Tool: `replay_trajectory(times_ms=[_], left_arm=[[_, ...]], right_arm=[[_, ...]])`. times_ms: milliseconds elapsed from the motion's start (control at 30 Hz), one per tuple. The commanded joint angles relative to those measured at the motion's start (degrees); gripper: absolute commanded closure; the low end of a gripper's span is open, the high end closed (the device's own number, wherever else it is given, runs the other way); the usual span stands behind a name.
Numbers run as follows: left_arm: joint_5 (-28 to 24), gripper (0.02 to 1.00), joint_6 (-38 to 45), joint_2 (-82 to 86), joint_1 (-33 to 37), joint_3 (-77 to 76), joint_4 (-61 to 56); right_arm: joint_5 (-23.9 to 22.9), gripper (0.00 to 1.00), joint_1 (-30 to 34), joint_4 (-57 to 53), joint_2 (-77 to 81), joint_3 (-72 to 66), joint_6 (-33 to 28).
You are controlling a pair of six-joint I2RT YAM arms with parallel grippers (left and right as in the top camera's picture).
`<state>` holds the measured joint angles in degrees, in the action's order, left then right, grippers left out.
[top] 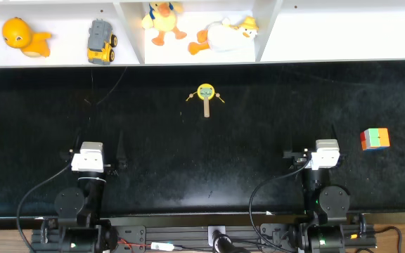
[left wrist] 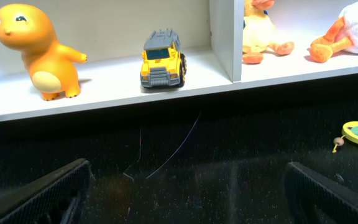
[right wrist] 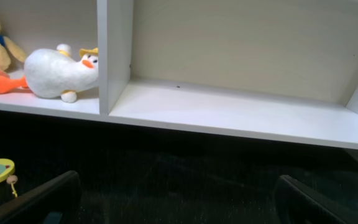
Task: Store Toys
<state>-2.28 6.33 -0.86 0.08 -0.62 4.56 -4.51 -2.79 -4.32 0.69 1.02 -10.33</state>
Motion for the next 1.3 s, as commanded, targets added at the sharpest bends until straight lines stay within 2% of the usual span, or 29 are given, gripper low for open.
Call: replay_trajectory(times_ms=[33, 333, 433, 600, 733, 867, 967, 1100, 1200, 1300], left_arm=[[0.5, 0.020, -0.6, 0.7, -0.3, 0.1, 0.2], [0.5, 0.020, -0.6, 0.7, -0.3, 0.1, 0.2], [0.5, 0.020, -0.6, 0.7, -0.3, 0.1, 0.2], [0.5, 0.020, -0.6, 0.7, -0.3, 0.1, 0.2], [0.5, 0.020, -0.6, 0.7, -0.3, 0.1, 0.2], [0.5, 0.020, -0.6, 0.7, -0.3, 0.1, 0.2], [0.5, 0.020, -0.6, 0.7, -0.3, 0.1, 0.2], [0.5, 0.020, -0.6, 0.7, -0.3, 0.1, 0.2], [0.5, 0.020, -0.6, 0.7, -0.3, 0.1, 0.2], [0.5, 0.020, -0.6, 0.7, -0.3, 0.1, 0.2]], right_arm=[[0.0, 0.005, -0.4, 0.2, -0.4, -0.8, 0.0], [0.0, 0.005, -0.5, -0.3, 2.2, -0.3, 0.0], [-2.6, 0.005, -0.5, 0.6, 9.9, 2.2, -0.1], [-2.4, 0.005, -4.0, -6.1, 25.9, 14.6, 8.3], [-2.4, 0.005, -9.4, -18.4, 38.9, 28.2, 13.3], [-2.6, 0.007, -16.9, -31.0, 52.1, 40.5, 22.5], [-2.8, 0.005, -22.0, -36.1, 61.1, 46.9, 29.7], [-3.1, 0.005, -27.6, -37.0, 72.4, 52.2, 34.5], [-5.9, 0.003, -31.5, -36.0, 80.3, 55.6, 37.2], [-11.7, 0.003, -34.8, -35.1, 86.7, 59.3, 40.3]])
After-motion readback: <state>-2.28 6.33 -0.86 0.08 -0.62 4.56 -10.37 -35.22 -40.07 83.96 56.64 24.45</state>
